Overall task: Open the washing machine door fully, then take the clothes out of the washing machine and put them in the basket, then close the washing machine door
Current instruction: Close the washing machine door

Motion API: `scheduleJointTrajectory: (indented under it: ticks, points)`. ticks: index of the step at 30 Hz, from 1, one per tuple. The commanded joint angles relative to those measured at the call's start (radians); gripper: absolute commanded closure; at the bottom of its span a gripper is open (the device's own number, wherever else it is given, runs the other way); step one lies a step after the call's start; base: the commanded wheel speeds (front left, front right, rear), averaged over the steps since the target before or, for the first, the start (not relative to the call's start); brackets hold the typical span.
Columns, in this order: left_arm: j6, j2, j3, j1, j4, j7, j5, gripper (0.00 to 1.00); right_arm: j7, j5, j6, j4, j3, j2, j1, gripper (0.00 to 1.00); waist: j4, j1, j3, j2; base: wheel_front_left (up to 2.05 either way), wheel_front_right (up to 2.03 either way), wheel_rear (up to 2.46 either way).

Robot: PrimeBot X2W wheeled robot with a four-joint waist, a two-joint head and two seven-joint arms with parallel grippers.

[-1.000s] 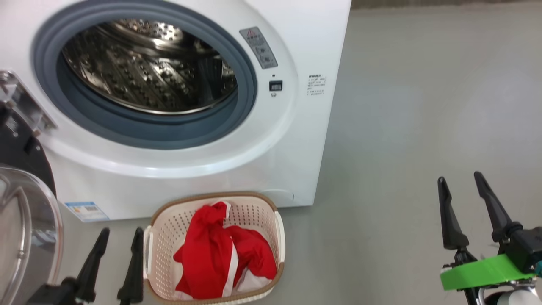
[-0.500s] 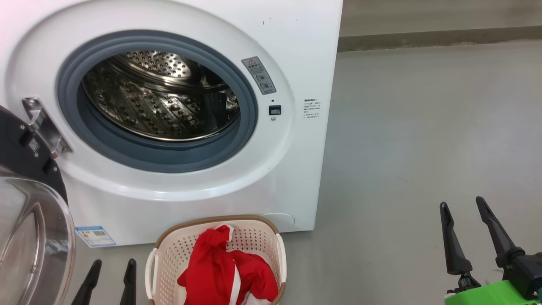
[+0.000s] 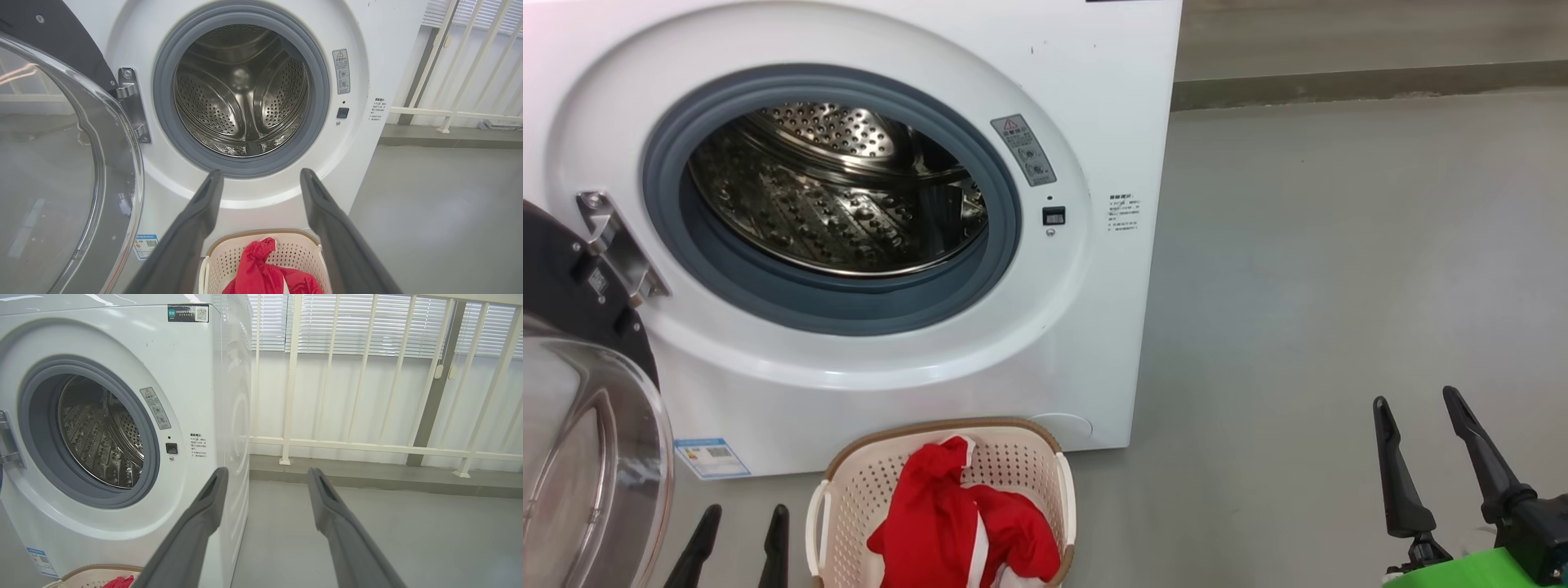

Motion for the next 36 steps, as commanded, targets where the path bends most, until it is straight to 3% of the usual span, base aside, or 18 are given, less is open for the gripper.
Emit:
scheduleJointTrajectory:
  ticks: [1, 18, 36]
  points:
    - [0.009, 0.021, 0.032, -0.026, -0.031, 0.000, 0.016, 0.00, -0.006, 0.011, 0.005, -0.021, 0.020, -0.014, -0.014, 0.00, 0.001, 0.0000, 0.001, 0.0000, -1.06, 1.06, 0.00]
    - [-0.009, 0.024, 0.031, -0.036, -0.061, -0.022, 0.001, 0.00, -0.006, 0.028, 0.005, -0.007, 0.015, -0.014, -0.022, 0.00, 0.010, 0.0000, 0.015, 0.0000, -1.51, 1.51, 0.00]
    - [0.009, 0.022, 0.024, -0.052, -0.044, -0.026, 0.013, 0.00, -0.006, 0.033, 0.005, 0.000, 0.026, -0.014, -0.027, 0.00, 0.043, 0.0000, 0.017, 0.0000, -0.12, 0.12, 0.00]
